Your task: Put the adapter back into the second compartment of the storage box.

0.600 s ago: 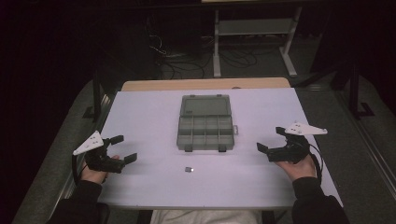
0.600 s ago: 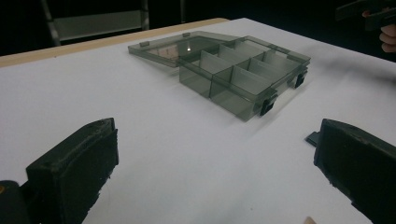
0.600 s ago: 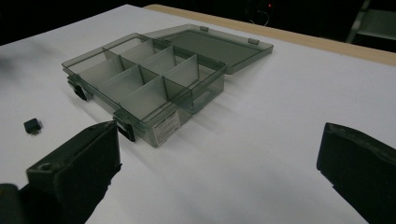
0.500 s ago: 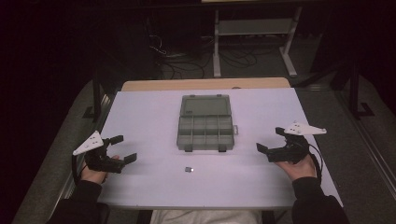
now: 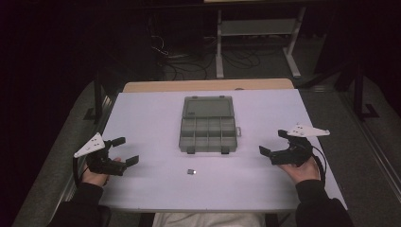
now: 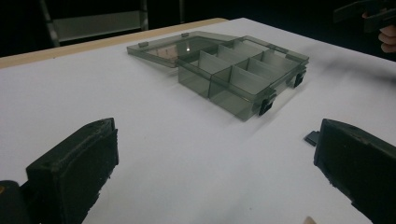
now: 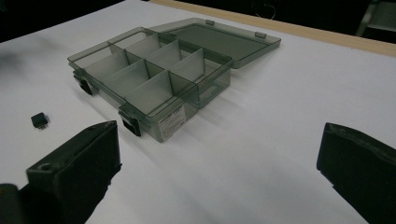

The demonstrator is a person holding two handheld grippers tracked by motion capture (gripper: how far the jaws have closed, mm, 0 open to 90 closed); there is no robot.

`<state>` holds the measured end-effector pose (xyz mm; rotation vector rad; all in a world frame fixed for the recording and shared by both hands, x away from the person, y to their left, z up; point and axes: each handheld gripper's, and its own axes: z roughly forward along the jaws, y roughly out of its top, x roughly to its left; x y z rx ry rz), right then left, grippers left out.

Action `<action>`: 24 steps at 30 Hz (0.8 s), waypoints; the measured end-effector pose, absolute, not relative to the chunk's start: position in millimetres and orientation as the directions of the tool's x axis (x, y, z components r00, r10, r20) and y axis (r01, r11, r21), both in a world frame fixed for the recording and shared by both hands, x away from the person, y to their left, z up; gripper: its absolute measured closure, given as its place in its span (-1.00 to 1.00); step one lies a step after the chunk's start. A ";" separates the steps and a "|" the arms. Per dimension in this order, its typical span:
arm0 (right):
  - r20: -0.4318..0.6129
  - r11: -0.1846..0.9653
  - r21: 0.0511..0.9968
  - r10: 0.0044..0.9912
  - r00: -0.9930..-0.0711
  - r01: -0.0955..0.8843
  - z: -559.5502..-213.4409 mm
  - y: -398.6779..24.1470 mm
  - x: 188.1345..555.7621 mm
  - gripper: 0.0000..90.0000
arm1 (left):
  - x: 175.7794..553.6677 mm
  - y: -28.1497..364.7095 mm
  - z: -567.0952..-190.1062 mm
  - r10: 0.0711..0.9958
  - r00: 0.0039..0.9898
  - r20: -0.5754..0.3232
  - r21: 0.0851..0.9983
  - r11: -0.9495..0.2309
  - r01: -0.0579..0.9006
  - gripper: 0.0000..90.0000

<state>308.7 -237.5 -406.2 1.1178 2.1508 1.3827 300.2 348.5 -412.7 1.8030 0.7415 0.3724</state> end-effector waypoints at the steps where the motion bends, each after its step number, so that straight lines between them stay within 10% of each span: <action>1: 0.119 0.213 0.878 0.769 -0.629 0.428 -406.1 -237.6 308.6 -1.00 | 300.2 348.5 -412.6 0.648 0.755 -0.102 0.930 -0.208 0.304 -1.00; 24: 0.103 0.286 0.860 0.712 -0.694 0.422 -390.3 -217.0 313.2 -1.00 | 300.3 347.5 -413.3 0.652 0.754 -0.086 0.922 -0.235 0.308 -1.00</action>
